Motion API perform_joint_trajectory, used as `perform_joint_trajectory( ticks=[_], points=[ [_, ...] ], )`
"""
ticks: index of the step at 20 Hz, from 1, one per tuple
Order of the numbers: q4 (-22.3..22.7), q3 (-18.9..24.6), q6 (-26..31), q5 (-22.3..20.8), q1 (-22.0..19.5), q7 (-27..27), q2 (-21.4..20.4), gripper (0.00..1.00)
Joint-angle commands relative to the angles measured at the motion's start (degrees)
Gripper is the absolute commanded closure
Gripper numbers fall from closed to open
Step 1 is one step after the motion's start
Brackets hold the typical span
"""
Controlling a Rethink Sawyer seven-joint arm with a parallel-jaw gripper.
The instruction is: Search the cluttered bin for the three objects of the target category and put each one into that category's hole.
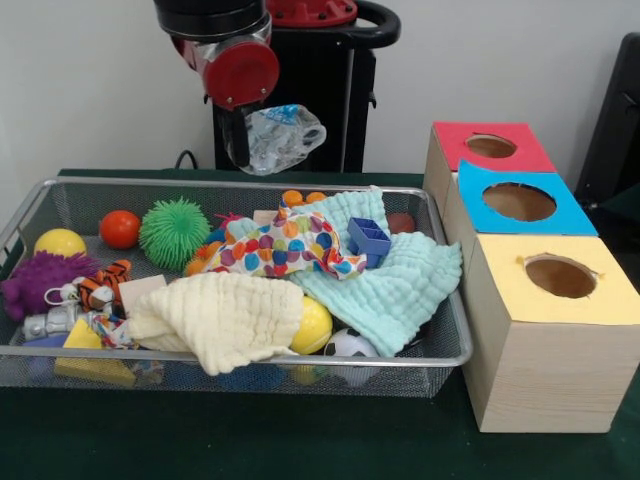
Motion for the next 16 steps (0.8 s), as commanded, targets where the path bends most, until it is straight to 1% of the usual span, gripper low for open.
perform_joint_trajectory(
  ticks=[1,16],
  points=[
    [0.22,0.28,1.49,3.26,1.37,18.40,4.56,1.00],
    [-0.94,-1.61,2.40,6.49,4.21,21.18,5.57,1.00]
  ],
)
